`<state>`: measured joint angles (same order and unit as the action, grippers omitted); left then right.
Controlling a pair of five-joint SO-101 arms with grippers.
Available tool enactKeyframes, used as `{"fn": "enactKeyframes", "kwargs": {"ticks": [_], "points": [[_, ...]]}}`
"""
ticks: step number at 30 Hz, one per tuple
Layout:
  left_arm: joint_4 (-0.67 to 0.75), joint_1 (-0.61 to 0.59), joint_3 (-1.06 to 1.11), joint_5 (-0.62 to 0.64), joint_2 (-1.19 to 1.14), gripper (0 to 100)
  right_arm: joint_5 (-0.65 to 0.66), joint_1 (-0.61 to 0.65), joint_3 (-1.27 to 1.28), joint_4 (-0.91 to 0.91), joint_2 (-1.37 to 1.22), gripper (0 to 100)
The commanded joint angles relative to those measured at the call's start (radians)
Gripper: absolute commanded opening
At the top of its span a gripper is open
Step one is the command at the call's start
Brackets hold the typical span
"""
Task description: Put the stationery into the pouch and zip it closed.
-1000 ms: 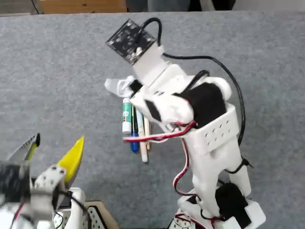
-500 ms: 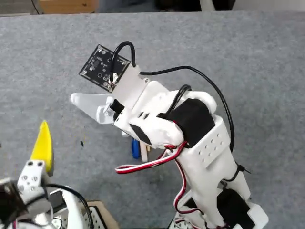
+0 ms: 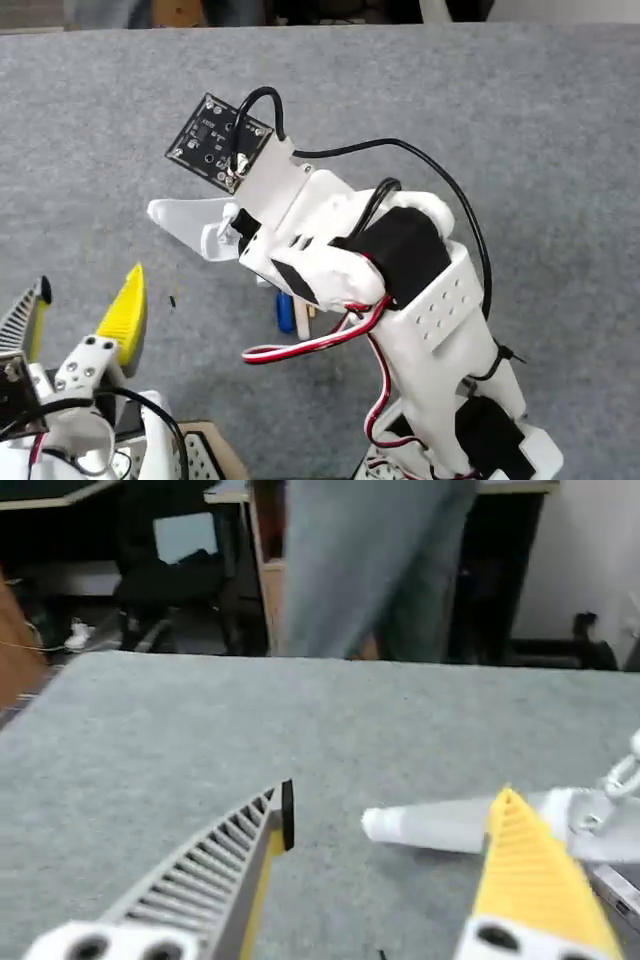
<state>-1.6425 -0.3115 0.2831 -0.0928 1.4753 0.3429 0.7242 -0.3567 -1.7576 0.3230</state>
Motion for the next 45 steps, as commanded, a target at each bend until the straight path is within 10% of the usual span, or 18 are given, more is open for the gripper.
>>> {"fn": "enactKeyframes", "kwargs": {"ticks": [1, 10, 45], "points": [[-0.037, 0.093, -0.004, 0.035, -0.021, 32, 0.002, 0.008, -0.002, 0.02, 0.022, 1.1], [-0.06, 0.272, -0.068, 0.146, -0.169, 32, 0.0, 0.011, -0.002, 0.012, 0.024, 1.1], [0.167, 0.274, 0.219, 0.193, -0.18, 32, 0.0, 0.012, -0.002, 0.015, 0.022, 1.1]]}}
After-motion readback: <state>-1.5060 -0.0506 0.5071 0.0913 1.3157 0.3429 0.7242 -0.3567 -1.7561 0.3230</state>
